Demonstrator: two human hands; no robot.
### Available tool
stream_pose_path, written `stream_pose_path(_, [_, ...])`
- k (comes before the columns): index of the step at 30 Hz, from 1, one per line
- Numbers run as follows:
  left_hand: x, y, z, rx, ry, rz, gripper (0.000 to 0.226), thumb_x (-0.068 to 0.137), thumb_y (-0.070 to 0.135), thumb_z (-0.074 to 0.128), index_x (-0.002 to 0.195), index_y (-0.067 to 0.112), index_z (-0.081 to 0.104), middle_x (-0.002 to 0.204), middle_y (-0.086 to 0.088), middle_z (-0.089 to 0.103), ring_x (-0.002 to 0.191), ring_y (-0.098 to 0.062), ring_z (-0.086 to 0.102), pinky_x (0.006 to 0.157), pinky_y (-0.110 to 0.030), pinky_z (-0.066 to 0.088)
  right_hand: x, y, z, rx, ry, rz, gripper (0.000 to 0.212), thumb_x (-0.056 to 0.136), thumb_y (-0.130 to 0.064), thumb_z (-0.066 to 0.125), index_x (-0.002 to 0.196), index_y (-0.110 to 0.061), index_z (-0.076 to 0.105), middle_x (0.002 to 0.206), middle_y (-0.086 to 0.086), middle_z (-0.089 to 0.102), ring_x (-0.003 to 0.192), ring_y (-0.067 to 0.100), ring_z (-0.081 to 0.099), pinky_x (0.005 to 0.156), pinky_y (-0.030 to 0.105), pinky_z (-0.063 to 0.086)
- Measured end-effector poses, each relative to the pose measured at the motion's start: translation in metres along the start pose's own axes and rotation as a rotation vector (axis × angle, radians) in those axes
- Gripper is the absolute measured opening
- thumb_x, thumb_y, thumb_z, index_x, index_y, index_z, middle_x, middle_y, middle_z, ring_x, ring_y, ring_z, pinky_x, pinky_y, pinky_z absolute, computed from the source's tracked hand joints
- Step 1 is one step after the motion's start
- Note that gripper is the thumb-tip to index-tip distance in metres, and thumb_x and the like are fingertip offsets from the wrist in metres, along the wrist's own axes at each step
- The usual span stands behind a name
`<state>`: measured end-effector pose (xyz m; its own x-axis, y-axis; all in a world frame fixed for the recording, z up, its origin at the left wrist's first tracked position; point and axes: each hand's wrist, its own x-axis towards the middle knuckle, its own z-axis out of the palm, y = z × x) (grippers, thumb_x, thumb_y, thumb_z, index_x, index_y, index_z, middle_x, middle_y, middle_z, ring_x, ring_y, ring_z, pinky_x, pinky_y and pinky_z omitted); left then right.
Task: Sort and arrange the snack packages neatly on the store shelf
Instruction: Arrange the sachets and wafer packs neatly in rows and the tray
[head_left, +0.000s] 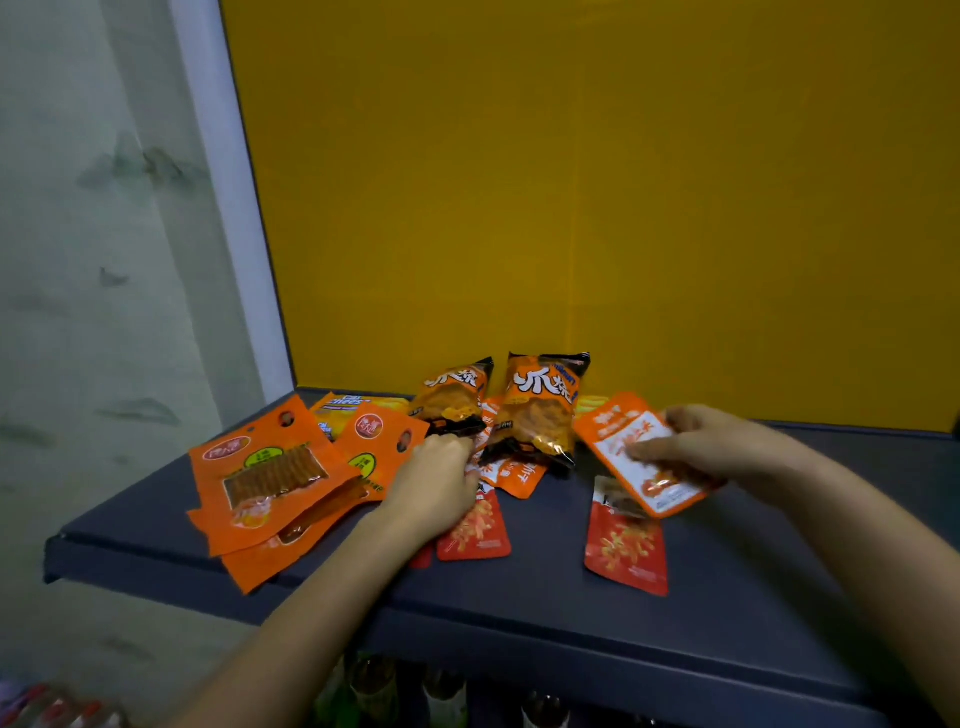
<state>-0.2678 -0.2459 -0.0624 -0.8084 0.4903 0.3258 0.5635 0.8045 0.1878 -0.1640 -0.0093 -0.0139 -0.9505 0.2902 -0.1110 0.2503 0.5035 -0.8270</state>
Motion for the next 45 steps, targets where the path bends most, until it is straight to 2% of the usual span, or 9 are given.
stream_pose_path(3, [0.005,-0.008,0.003,0.021,0.015,0.023,0.028,0.095,0.020,0.044,0.116,0.006,0.057,0.120,-0.012,0.058,0.114,-0.028,0.050,0.091,-0.037,0.042,-0.010,-0.018,0.035,-0.008,-0.126,-0.013,0.006,0.088,-0.012,0.064,0.084,-0.014,0.060,0.066,-0.002,0.068,0.045,0.002,0.062,0.045,0.014,0.048])
stream_pose_path(8, [0.016,-0.021,-0.002,0.018,-0.007,0.027,0.027,0.095,0.014,0.039,0.112,0.003,0.058,0.116,-0.016,0.060,0.108,-0.032,0.054,0.085,-0.040,0.042,-0.002,-0.039,0.077,-0.113,-0.106,0.029,0.018,0.086,-0.019,0.066,0.101,-0.013,0.058,0.100,0.004,0.069,0.084,0.019,0.066,0.088,0.034,0.054])
stream_pose_path(14, [0.019,-0.019,-0.003,0.045,-0.057,0.016,0.029,0.096,0.024,0.042,0.108,0.003,0.058,0.113,-0.017,0.061,0.105,-0.035,0.056,0.081,-0.040,0.044,0.001,-0.040,0.085,-0.015,0.027,0.036,0.019,0.089,-0.014,0.061,0.103,-0.017,0.049,0.079,-0.007,0.057,0.065,0.007,0.058,0.055,0.018,0.048])
stream_pose_path(20, [0.011,-0.020,0.002,-0.005,-0.075,0.025,0.036,0.097,0.032,0.040,0.120,0.009,0.057,0.118,-0.014,0.061,0.109,-0.033,0.055,0.082,-0.038,0.045,0.006,-0.044,0.090,0.018,0.056,0.056,0.018,0.090,-0.016,0.060,0.105,-0.014,0.051,0.110,0.010,0.066,0.087,0.021,0.066,0.068,0.026,0.053])
stream_pose_path(24, [0.012,-0.024,0.004,-0.090,-0.070,0.034,0.033,0.095,0.029,0.044,0.118,0.012,0.060,0.118,-0.012,0.063,0.108,-0.030,0.057,0.087,-0.038,0.049,0.009,-0.052,0.096,-0.061,-0.013,0.050,0.033,0.091,-0.022,0.059,0.122,-0.011,0.050,0.119,0.008,0.064,0.093,0.019,0.064,0.060,0.017,0.048])
stream_pose_path(28, [0.014,-0.029,0.002,-0.201,-0.055,0.008,0.028,0.093,0.020,0.049,0.114,0.010,0.064,0.113,-0.008,0.067,0.106,-0.026,0.058,0.088,-0.039,0.049,0.017,-0.057,0.100,-0.116,-0.038,0.061,0.039,0.091,-0.022,0.059,0.126,-0.010,0.049,0.122,0.009,0.062,0.108,0.024,0.063,0.076,0.027,0.050])
stream_pose_path(32, [0.013,-0.031,0.003,-0.263,-0.019,0.015,0.028,0.091,0.013,0.052,0.116,0.009,0.064,0.115,-0.007,0.067,0.107,-0.023,0.060,0.089,-0.036,0.050,0.025,-0.057,0.099,-0.130,-0.021,0.070,0.035,0.086,-0.022,0.065,0.117,-0.008,0.056,0.118,0.010,0.065,0.106,0.025,0.065,0.089,0.033,0.052])
stream_pose_path(38, [0.012,-0.031,-0.001,-0.297,0.002,0.030,0.033,0.091,0.008,0.049,0.122,0.006,0.060,0.123,-0.010,0.063,0.114,-0.023,0.057,0.093,-0.030,0.045,0.029,-0.050,0.083,-0.070,-0.023,0.092,0.019,0.080,-0.020,0.073,0.085,-0.013,0.056,0.104,0.012,0.068,0.099,0.028,0.066,0.092,0.039,0.052])
stream_pose_path(45, [0.009,-0.019,-0.010,-0.323,0.053,0.073,0.031,0.094,0.024,0.051,0.120,0.010,0.062,0.120,-0.005,0.065,0.109,-0.018,0.060,0.084,-0.022,0.042,0.016,-0.035,0.033,0.066,0.007,0.045,0.019,0.080,-0.017,0.072,0.089,-0.016,0.056,0.086,0.008,0.070,0.072,0.020,0.067,0.071,0.037,0.056])
